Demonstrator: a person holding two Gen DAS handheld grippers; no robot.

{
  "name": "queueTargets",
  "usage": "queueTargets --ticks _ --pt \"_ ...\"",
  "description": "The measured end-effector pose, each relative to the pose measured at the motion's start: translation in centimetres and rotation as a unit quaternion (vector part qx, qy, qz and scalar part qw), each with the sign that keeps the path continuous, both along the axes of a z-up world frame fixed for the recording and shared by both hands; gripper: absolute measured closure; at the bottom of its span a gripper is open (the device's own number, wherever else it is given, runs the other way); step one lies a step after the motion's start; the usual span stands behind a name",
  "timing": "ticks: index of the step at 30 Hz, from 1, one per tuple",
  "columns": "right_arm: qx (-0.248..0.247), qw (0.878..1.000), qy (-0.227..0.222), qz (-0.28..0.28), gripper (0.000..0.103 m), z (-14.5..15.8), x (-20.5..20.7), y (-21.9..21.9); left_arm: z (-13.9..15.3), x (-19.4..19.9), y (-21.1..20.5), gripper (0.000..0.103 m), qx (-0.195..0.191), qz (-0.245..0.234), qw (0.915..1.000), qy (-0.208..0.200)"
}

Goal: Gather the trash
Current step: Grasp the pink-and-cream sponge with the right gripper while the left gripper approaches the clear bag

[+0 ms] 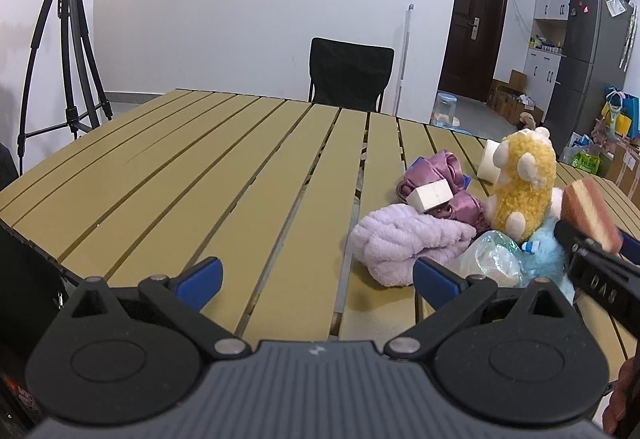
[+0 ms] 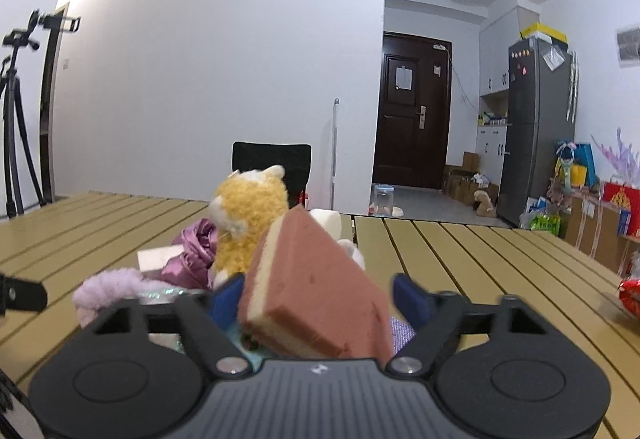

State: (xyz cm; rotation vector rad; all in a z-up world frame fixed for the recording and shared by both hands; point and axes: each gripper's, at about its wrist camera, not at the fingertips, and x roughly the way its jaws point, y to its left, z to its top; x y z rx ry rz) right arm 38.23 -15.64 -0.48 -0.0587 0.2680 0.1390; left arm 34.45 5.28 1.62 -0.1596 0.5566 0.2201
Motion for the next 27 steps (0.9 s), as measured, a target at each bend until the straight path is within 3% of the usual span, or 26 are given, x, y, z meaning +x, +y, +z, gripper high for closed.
queueTargets --ticks 2,4,7,15,27 --pt "0.026 1.0 0.013 0.008 0.053 0.2 0.5 -0.9 -0.1 0.1 0.0 0.0 0.001 -0.001 1.0 0.0" --pt "0.062 0.998 0.026 0.009 0.058 0.2 0.9 -2.1 -0.1 0.1 0.0 0.0 0.001 -0.001 1.0 -0.001" --pt "0.079 0.996 0.032 0.001 0.063 0.2 0.9 -3.1 -0.1 0.1 -0.2 0.0 0.0 -0.003 1.0 -0.002" --pt "0.095 0.995 0.024 0.0 0.069 0.3 0.0 -4.8 0.2 0.2 -1.9 0.0 0.004 -0.023 0.9997 -0.01" --pt "0.129 0.991 0.027 -0.014 0.069 0.4 -1.2 -8.5 -0.9 2.0 -6.8 0.0 0.03 -0.072 0.9969 -0.01"
